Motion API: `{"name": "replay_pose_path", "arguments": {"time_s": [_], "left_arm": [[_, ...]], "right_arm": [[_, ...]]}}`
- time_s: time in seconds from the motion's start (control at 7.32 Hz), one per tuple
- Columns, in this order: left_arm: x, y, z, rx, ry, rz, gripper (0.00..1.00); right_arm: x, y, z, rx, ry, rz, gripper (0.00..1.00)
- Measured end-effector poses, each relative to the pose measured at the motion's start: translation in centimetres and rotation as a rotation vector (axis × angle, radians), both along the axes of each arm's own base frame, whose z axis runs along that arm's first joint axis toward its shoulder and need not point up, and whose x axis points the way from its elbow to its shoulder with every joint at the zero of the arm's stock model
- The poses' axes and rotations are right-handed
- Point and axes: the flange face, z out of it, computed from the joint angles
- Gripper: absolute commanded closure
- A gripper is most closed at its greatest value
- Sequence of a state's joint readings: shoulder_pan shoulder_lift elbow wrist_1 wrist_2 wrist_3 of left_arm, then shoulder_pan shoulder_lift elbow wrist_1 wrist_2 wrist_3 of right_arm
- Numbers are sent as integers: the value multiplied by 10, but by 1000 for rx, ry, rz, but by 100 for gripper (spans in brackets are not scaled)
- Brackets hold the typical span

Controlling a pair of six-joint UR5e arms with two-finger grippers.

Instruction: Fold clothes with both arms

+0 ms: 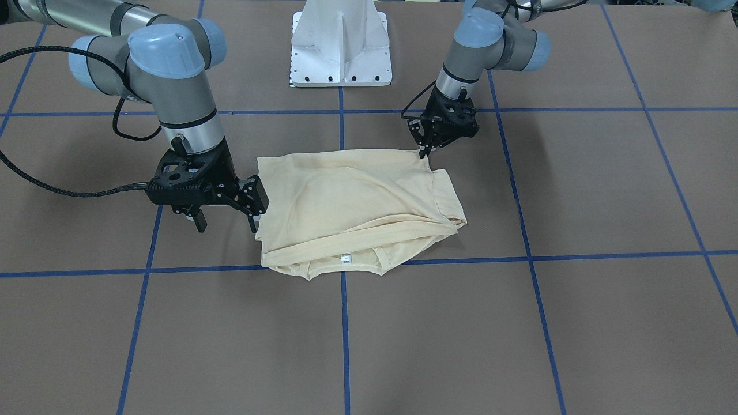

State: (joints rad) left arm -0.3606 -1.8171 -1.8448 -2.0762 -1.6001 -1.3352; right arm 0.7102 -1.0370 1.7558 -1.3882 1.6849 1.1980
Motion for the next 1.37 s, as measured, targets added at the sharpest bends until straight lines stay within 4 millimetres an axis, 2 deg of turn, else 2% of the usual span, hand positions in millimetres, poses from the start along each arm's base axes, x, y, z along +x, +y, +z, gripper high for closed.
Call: {"name": "replay_pose_path", "arguments": {"time_s": [0.14, 0.27, 0.55, 0.68, 0.96, 1.09, 1.23, 1.37], "left_arm": [[-15, -22, 7, 50, -34, -8, 100], [-33, -53, 17, 110, -83, -20, 100], [-75, -137, 48, 204, -210, -68, 100], [-84, -188, 49, 230, -256, -100, 100], [-74, -284, 31, 252, -288, -162, 100], [-66, -326, 17, 267, -288, -183, 100], [-64, -355, 4, 282, -289, -195, 1], [-70, -372, 0, 306, -299, -196, 0]], "right_arm": [[0, 0, 0, 0, 0, 0, 0], [-1, 1, 0, -2, 0, 0, 0], [-3, 2, 0, -7, -4, 1, 0], [-4, 3, -1, -8, -6, 1, 0], [-6, 4, -1, -9, -7, 0, 0], [-7, 5, -1, -9, -7, -1, 0], [-9, 6, -2, -8, -8, -3, 0], [-12, 8, -4, -7, -12, -5, 0]]}}
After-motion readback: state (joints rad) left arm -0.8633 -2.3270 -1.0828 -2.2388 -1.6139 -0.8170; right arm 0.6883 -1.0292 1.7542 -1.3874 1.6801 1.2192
